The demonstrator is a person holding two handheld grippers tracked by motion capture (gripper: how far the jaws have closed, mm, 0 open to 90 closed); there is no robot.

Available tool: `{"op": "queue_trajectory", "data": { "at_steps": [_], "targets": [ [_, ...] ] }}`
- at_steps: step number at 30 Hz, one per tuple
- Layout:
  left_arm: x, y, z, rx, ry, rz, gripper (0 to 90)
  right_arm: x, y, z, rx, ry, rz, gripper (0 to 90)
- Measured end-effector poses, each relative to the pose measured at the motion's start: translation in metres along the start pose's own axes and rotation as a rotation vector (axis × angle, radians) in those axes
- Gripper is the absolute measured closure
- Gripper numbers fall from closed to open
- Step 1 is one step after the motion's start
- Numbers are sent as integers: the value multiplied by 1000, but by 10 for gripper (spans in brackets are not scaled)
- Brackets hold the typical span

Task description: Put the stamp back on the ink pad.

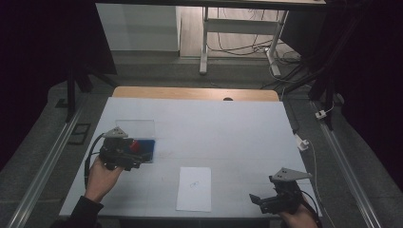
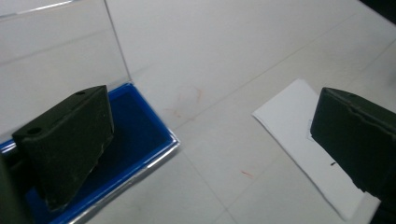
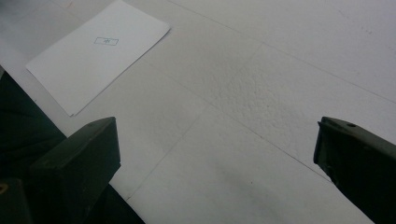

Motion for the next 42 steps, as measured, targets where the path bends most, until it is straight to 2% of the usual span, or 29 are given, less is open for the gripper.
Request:
{"op": "queue_trajectory", "data": {
  "at_steps": [3, 11, 18, 24, 34, 42],
  "targets": [
    [-3, 5, -1, 1, 9, 17, 0, 0, 0, 0, 8, 3, 1, 4],
    [-9, 20, 2, 39, 11, 36, 0, -1, 1, -2, 25, 18, -2, 0],
    [-19, 29, 7, 34, 23, 52, 0, -1, 1, -2, 29, 22, -2, 0],
    [-30, 32, 14, 38, 26, 38, 0, -1, 2, -2, 22, 21, -1, 0],
    [-52, 33, 30, 6, 41, 24, 0, -1, 1, -2, 11, 14, 0, 0],
    [-69, 29, 46, -1, 33, -18, 0, -1, 1, -1, 8, 12, 0, 0]
  ]
}}
Point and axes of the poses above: each handheld gripper's, and its own axes: x roughly forward along the jaws, z roughly out of its underside, y roughly to its right, the point moved 10 cm from there along x, roughly forward along the jaws, and after that the axes turned 11 degrees about y, right-handed, at the moved point
